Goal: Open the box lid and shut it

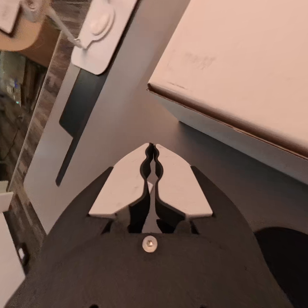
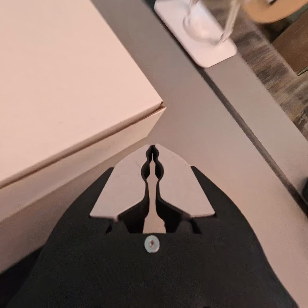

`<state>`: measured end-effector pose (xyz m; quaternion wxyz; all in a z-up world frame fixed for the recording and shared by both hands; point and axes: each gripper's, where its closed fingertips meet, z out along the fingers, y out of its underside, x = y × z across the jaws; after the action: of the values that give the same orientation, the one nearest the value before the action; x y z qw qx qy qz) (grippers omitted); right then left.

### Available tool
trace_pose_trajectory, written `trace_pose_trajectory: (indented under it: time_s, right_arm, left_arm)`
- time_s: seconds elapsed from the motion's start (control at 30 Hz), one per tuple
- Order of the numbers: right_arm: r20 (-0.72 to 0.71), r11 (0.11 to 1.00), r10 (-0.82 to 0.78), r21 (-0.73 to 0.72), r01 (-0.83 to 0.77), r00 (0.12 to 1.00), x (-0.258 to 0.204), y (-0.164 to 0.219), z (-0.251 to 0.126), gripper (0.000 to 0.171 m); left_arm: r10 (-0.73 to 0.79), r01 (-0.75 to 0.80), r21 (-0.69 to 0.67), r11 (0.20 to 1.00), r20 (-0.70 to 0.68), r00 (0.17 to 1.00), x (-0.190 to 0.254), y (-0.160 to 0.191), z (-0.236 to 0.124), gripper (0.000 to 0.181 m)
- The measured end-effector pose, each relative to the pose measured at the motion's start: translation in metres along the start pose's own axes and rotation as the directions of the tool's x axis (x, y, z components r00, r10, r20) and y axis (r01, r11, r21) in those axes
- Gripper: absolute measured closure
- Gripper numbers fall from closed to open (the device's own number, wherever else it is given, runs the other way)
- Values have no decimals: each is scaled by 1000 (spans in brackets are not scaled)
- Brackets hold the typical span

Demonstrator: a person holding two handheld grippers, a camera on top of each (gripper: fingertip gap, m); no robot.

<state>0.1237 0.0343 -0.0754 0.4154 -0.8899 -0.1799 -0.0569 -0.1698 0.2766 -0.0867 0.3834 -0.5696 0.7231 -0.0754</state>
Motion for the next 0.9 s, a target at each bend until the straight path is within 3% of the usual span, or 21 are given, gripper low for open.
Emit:
trace_pose_trajectory:
  time_s: [0.1,0.4,0.9]
  right_arm:
    - [37,981,-144,-125,148,989,6,8,22,170]
    - [47,885,-431,-174,433,901,4,-3,29,170]
    - [60,848,-498,-178,500,865,6,-8,37,170]
  left_arm:
    - [110,-110,-7,994,-57,992,1,-9,21,181]
    - [305,-305,13,952,3,952,-10,-30,32,181]
    - [392,-390,-62,919,25,919,-9,-36,40,181]
